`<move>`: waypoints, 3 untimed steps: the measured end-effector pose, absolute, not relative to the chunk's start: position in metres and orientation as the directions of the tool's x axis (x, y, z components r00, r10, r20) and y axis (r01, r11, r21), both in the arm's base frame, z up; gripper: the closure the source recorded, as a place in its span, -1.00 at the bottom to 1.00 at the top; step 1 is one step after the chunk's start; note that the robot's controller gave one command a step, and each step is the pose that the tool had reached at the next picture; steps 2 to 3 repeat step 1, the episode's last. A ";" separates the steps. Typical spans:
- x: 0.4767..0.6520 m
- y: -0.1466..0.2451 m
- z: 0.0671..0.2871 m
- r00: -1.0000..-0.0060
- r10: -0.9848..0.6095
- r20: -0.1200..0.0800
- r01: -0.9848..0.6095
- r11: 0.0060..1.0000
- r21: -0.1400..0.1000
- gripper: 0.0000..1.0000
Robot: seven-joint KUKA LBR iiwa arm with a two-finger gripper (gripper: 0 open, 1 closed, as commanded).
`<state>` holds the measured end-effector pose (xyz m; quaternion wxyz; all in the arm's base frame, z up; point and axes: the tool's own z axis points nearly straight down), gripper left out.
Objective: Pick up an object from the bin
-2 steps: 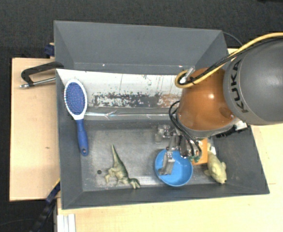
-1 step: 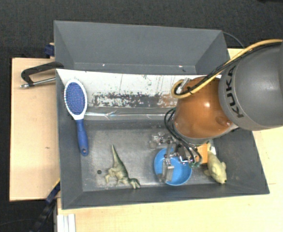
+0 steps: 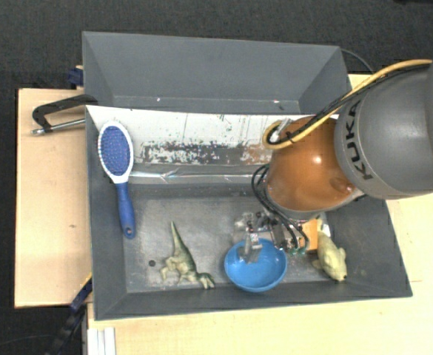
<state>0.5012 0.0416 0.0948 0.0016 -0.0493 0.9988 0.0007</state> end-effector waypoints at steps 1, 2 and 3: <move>0.523 0.042 0.314 -0.997 -0.071 -0.016 -0.071 0.997 0.001 1.00; 0.523 0.042 0.314 -0.997 -0.071 -0.016 -0.071 0.997 0.001 1.00; 0.523 0.042 0.314 -0.997 -0.071 -0.016 -0.071 0.997 0.001 1.00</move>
Offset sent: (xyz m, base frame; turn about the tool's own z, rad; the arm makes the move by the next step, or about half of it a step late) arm 0.0195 -0.0008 0.2135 0.0270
